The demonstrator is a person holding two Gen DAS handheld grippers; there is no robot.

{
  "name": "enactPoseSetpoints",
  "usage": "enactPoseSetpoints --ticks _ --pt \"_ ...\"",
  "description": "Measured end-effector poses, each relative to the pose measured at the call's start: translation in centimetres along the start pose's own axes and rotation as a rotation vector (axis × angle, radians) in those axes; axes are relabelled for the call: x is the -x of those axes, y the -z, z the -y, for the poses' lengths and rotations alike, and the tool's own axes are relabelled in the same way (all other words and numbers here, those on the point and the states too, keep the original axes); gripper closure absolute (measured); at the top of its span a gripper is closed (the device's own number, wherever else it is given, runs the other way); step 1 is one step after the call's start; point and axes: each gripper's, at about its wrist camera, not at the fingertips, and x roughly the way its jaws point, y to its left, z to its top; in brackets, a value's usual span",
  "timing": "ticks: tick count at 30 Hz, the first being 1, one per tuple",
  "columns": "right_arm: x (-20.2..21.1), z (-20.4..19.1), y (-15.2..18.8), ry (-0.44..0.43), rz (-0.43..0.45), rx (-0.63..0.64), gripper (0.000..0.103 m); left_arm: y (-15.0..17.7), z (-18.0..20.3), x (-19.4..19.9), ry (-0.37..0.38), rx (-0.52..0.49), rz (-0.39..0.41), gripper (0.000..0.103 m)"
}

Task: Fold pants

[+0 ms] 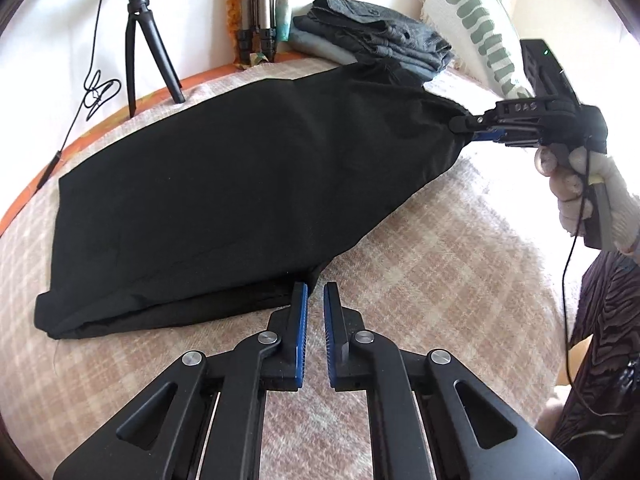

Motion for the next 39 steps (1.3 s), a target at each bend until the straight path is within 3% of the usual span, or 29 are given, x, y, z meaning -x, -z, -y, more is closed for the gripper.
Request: enactPoseSetpoints --ticks 5,7,9,10,17,20,23,27,33,36,39 --pt "-0.3 0.1 0.1 0.012 -0.008 -0.005 0.074 -2.8 -0.8 2.3 -0.028 0.056 0.109 0.095" --pt "-0.1 -0.2 0.0 0.013 0.004 0.005 0.074 -4.5 -1.0 1.3 -0.092 0.060 0.119 0.095" --pt "0.2 -0.6 -0.1 0.015 0.018 0.014 0.074 -6.0 -0.6 -0.7 -0.193 0.017 0.098 0.095" --pt "0.2 -0.6 -0.2 0.014 0.023 0.017 0.074 -6.4 -0.5 -1.7 -0.205 0.002 0.084 0.095" --pt "0.4 -0.6 -0.5 0.004 0.036 0.021 0.074 -6.2 2.2 -7.3 -0.180 -0.107 -0.019 0.094" --pt "0.7 -1.0 -0.5 0.012 0.046 0.039 0.074 -5.6 2.9 -7.6 -0.192 -0.120 -0.006 0.094" --pt "1.0 -1.9 -0.6 0.029 0.063 0.073 0.075 -5.8 2.5 -7.0 -0.167 -0.088 -0.019 0.090" --pt "2.2 -4.0 -1.1 0.058 0.112 0.159 0.076 -5.1 0.7 -4.1 -0.189 -0.016 0.047 0.062" --pt "3.2 -8.4 -1.9 0.064 0.177 0.272 0.077 -1.7 -4.7 -1.2 -0.287 0.149 0.046 0.062" --pt "3.0 -10.6 -2.1 0.056 0.189 0.315 0.077 0.2 -7.4 -2.1 -0.247 0.245 -0.021 0.062" --pt "2.7 -12.9 -2.3 0.052 0.196 0.367 0.077 0.9 -8.0 -1.1 -0.234 0.266 0.012 0.062"
